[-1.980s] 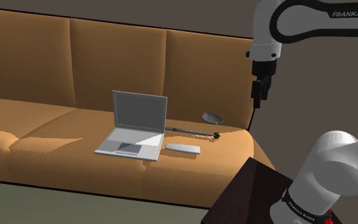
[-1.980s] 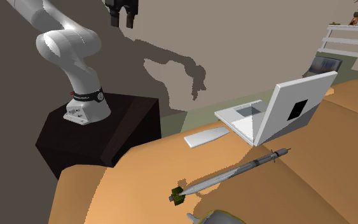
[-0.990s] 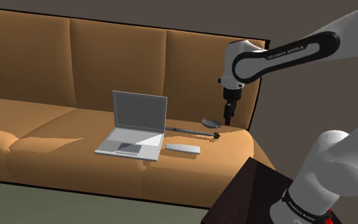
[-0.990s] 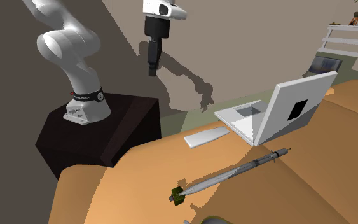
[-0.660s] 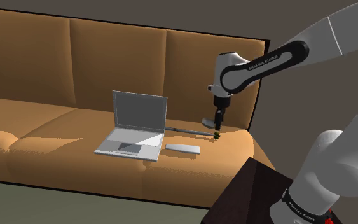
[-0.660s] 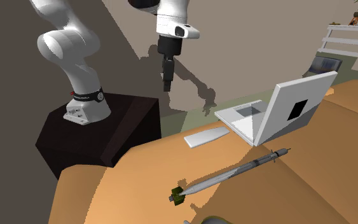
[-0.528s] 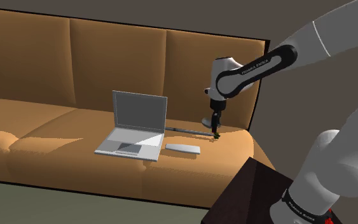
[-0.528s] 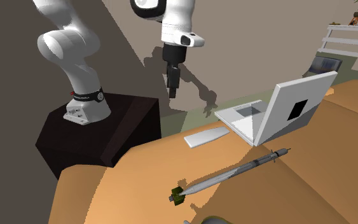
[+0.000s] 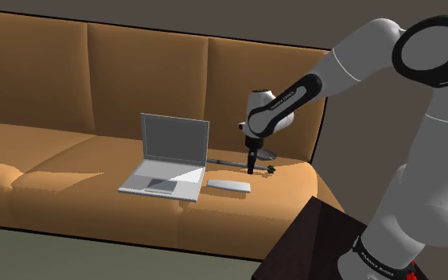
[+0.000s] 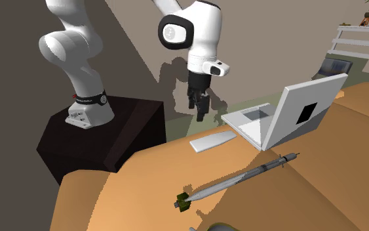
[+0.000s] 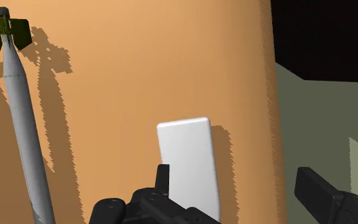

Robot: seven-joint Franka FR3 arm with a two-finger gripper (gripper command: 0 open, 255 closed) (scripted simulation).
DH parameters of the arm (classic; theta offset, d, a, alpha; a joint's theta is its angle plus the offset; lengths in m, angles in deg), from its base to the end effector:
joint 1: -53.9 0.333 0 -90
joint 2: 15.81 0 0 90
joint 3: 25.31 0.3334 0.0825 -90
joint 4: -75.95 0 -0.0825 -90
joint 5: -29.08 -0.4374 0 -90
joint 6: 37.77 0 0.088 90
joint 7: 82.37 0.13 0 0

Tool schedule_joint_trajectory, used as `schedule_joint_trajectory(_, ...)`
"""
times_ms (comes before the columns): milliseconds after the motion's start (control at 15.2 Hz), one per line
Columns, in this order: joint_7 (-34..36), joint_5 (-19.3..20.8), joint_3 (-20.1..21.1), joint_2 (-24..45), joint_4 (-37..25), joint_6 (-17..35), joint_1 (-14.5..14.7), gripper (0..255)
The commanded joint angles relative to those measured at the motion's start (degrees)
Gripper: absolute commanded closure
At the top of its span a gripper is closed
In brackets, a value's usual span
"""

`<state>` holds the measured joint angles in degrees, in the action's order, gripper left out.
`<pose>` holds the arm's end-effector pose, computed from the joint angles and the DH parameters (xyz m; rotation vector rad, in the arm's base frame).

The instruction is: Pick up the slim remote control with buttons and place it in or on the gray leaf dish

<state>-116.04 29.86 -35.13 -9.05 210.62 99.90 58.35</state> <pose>0.5353 -0.0521 0.2293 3.0345 0.7826 -0.1097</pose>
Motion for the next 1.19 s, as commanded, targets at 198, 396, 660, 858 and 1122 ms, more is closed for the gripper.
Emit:
schedule_joint_trajectory(198, -6.1, -4.1, 2.3, 11.2, -6.7, 5.5, -0.5, 0)
schedule_joint_trajectory(396, -9.2, -5.7, 4.2, 17.5, -11.6, 7.6, -1.2, 0)
schedule_joint_trajectory(660, -11.1, -6.5, 5.6, 22.5, -15.3, 9.3, -1.8, 0)
schedule_joint_trajectory(858, -11.3, -6.8, 5.8, 24.5, -15.6, 10.9, -1.9, 0)
schedule_joint_trajectory(1122, -11.5, -7.2, 6.1, 26.9, -16.2, 12.9, -2.1, 0)
